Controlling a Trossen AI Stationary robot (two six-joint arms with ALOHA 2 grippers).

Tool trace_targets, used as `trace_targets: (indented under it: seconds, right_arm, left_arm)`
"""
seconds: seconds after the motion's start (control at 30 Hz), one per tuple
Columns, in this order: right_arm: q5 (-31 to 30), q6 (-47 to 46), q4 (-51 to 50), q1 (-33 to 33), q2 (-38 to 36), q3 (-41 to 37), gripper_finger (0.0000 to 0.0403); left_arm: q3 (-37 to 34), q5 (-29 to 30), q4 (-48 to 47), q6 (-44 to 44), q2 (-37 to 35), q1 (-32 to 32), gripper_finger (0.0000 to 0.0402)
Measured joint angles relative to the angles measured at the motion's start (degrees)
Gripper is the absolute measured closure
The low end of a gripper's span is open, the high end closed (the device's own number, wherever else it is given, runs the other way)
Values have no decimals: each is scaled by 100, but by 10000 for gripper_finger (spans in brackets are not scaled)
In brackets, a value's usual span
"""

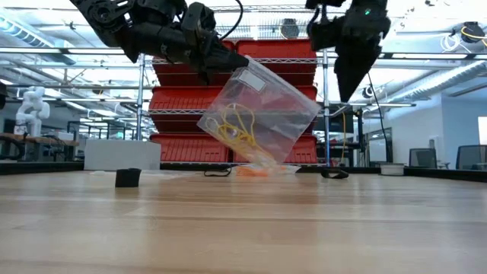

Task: Sort rubber bands
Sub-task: Close the bottom zip lock bag

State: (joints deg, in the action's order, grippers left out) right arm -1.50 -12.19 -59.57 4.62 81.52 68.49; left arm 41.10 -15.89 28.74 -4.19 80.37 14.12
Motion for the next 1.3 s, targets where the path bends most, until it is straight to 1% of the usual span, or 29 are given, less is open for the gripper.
trace_targets:
  seconds: [0.07,0.17,0.23,0.37,0.47,0.6,0.73,0.83,0.9,1.0,1.07,1.2,1.23,1.3]
  right_arm:
    - [-18,-164,161,-79,-318,-261,278]
    - [-175,-477,1140,-161,-866,-944,267]
    - [-221,-704,2052,-175,-1210,-1594,262]
    - [-357,-1148,4319,-177,-1709,-3018,250]
    - [-735,-1457,5881,-175,-1819,-3857,229]
    - [-1169,-1643,7576,-175,-1766,-4584,191]
    - [-1202,-1623,8672,-175,-1548,-4928,163]
    - [-1201,-1236,9271,-190,-1369,-4927,159]
    - [-1182,-938,9679,-190,-1240,-4927,168]
    - [-1065,-579,10212,-190,-1051,-4925,211]
    - [-1003,-463,10445,-190,-919,-4923,258]
    - [-884,-394,10694,-213,-787,-4923,375]
    - [-892,-355,10706,-228,-782,-4923,388]
    - [-893,-326,10749,-247,-818,-4923,390]
  left_arm:
    - [0,-1,3,2,-10,-30,401]
    - [0,-1,-15,4,-8,-63,401]
    - [0,-1,-1,8,-8,-65,401]
    - [0,-10,-12,46,-8,-65,401]
    - [0,-14,-12,44,-6,-65,401]
    - [0,-43,-16,50,-52,-65,401]
    - [0,-45,51,55,-179,-65,401]
    - [0,-45,72,52,-243,-65,401]
    - [0,-45,88,52,-250,-65,401]
    - [0,-45,84,48,-253,-65,401]
    - [0,-43,123,46,-253,-65,401]
    - [0,-36,342,46,-253,-51,401]
    - [0,-36,366,44,-257,-32,401]
    - [0,-34,375,18,-257,21,401]
